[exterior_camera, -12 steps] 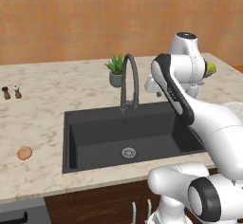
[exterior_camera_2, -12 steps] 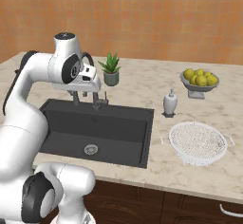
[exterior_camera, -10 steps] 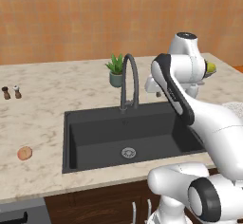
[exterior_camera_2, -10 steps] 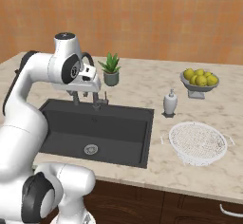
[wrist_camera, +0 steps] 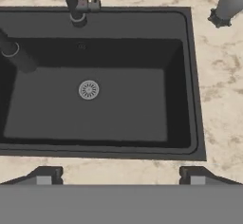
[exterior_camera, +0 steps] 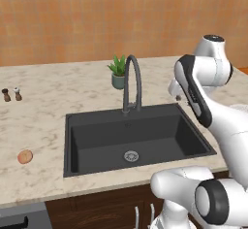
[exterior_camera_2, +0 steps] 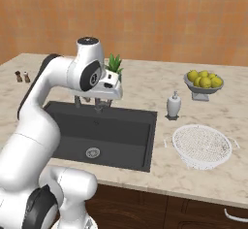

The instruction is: Put the colander in the sink, put the peach in the colander, and turn on the sink faucet and pour water over the colander.

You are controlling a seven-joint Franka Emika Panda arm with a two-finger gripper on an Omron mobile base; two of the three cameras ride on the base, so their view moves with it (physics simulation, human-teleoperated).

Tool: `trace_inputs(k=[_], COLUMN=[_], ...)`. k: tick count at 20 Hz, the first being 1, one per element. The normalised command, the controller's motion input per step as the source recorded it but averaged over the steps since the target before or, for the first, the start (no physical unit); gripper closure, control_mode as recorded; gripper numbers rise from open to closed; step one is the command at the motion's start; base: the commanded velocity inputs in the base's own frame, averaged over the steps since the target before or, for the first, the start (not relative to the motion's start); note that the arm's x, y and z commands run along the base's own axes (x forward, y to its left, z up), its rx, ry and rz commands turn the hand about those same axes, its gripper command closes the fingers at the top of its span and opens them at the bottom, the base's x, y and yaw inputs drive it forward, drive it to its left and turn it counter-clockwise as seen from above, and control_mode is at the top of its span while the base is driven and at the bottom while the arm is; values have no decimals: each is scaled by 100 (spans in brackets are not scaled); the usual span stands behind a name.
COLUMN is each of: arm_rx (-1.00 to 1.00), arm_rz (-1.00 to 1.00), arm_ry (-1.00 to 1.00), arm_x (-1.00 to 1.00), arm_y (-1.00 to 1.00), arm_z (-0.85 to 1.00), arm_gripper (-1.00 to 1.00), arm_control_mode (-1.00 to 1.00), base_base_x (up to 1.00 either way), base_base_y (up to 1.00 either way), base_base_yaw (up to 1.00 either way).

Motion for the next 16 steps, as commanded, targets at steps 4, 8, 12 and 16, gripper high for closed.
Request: trace_inputs(k=[4, 8, 12, 16], arm_rx=[0, 0, 0, 0], arm_rz=[-9, -8, -9, -11], arm_ry=[9, 13, 14, 19], arm_x=[0, 0, 0, 26], arm_y=[-100, -100, -96, -63], arm_z=[-18, -29, -33, -28], arm_gripper=[-100, -100, -100, -100], arm_control_mode=[-100, -100, -100, -100], base_base_x=[0, 0, 0, 0], base_base_y=[0, 0, 0, 0], base_base_yaw=[0, 0, 0, 0])
